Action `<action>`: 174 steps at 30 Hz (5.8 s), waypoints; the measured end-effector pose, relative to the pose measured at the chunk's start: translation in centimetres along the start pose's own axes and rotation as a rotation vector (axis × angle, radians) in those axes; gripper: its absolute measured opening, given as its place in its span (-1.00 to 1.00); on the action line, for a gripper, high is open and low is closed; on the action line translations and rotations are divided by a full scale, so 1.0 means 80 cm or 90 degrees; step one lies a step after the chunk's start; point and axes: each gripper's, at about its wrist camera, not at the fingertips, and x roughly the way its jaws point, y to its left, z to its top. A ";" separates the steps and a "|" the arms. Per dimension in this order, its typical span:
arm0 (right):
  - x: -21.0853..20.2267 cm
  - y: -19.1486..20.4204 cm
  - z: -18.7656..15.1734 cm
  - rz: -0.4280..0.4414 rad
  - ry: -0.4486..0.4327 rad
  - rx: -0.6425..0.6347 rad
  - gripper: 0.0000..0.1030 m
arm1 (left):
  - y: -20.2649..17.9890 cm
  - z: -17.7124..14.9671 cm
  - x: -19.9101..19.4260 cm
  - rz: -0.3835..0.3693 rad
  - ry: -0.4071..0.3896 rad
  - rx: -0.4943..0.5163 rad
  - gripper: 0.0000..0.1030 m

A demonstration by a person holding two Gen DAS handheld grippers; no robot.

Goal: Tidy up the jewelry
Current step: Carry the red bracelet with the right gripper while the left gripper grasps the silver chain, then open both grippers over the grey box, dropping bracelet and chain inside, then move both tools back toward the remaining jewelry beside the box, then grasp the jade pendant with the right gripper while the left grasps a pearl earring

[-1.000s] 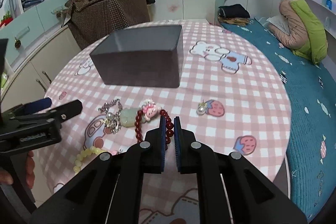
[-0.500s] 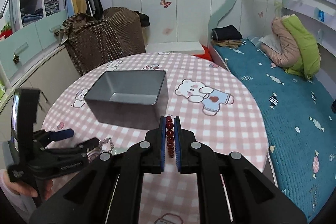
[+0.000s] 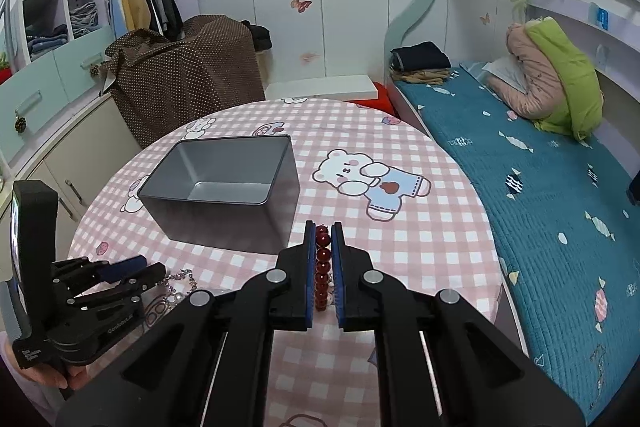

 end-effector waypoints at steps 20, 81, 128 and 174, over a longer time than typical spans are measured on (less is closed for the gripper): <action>-0.024 0.006 0.007 0.008 -0.033 -0.005 -0.86 | 0.034 0.025 -0.063 -0.112 -0.075 -0.058 -0.98; 0.051 0.020 0.094 0.042 -0.024 0.008 0.44 | 0.027 0.139 -0.021 -0.060 -0.097 -0.028 0.09; 0.008 0.026 -0.034 0.001 0.034 -0.033 0.83 | 0.031 -0.010 -0.032 -0.071 -0.052 0.003 0.79; 0.076 0.110 -0.062 0.048 0.124 -0.126 0.01 | 0.052 -0.035 -0.028 -0.181 -0.124 -0.021 -0.81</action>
